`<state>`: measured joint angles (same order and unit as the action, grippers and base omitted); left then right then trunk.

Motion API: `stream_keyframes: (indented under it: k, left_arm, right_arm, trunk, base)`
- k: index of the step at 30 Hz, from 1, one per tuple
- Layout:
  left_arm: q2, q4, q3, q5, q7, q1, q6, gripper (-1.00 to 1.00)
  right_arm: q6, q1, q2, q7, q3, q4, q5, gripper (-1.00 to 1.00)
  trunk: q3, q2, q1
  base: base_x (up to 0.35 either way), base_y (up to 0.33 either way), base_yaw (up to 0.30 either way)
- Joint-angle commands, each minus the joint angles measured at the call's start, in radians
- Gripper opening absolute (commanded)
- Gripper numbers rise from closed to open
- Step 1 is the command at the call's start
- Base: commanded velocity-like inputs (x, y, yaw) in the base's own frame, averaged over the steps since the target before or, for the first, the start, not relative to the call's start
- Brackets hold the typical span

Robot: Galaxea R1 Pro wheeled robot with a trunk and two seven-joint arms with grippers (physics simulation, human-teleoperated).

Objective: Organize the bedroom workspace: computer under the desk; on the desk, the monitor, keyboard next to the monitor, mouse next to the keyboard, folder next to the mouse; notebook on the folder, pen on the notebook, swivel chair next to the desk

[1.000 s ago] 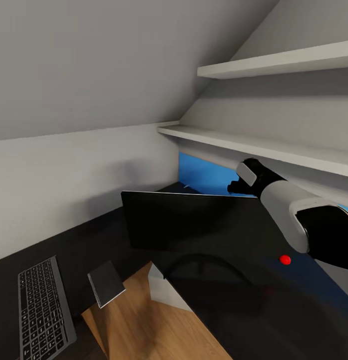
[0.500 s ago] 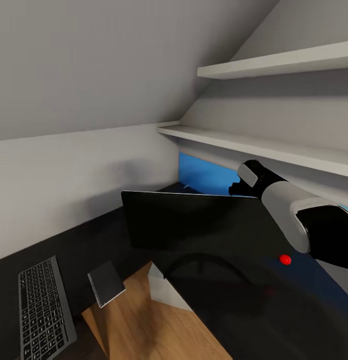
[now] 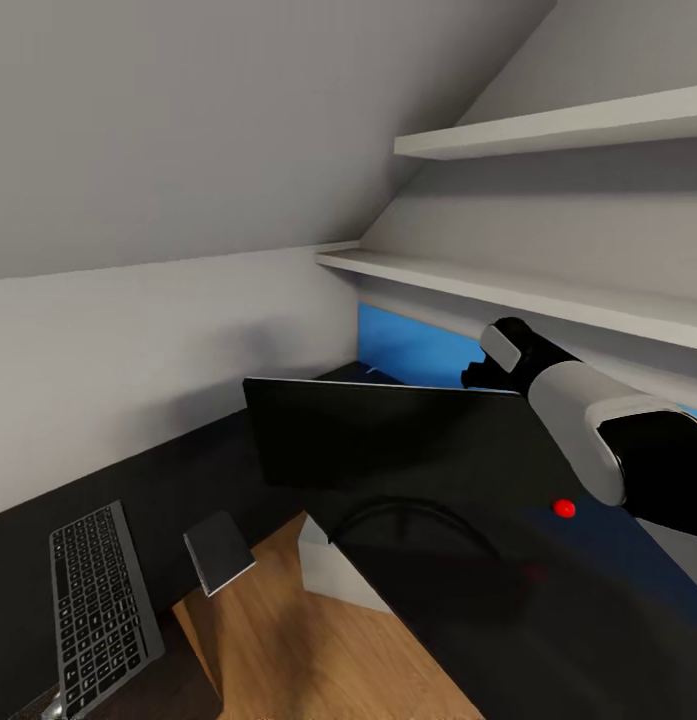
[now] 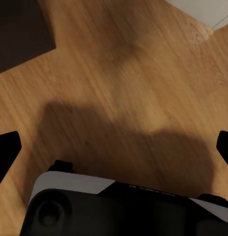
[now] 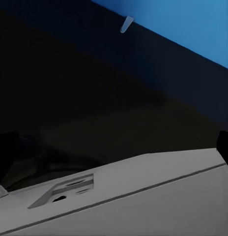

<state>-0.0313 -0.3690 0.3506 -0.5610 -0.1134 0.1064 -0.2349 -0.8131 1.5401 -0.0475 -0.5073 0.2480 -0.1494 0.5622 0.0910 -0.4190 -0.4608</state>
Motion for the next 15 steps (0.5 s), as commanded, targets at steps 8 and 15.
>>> stream_keyframes:
  k: [8,15]
  left_arm:
    - [0.001,0.000,0.009,-0.005,-0.008,0.001,-0.004,1.00]
    - [0.001,0.000,0.010,-0.005,-0.008,0.001,-0.004,1.00]
  right_arm:
    - [-0.005,0.000,-0.003,-0.007,0.011,0.069,0.005,1.00]
    - [0.001,0.000,-0.005,-0.009,0.010,0.064,0.005,1.00]
  trunk:
    - [0.002,-0.002,-0.001]
    - [0.002,-0.002,-0.001]
  base:
    - [-0.017,0.000,0.000]
    - [0.140,0.000,0.000]
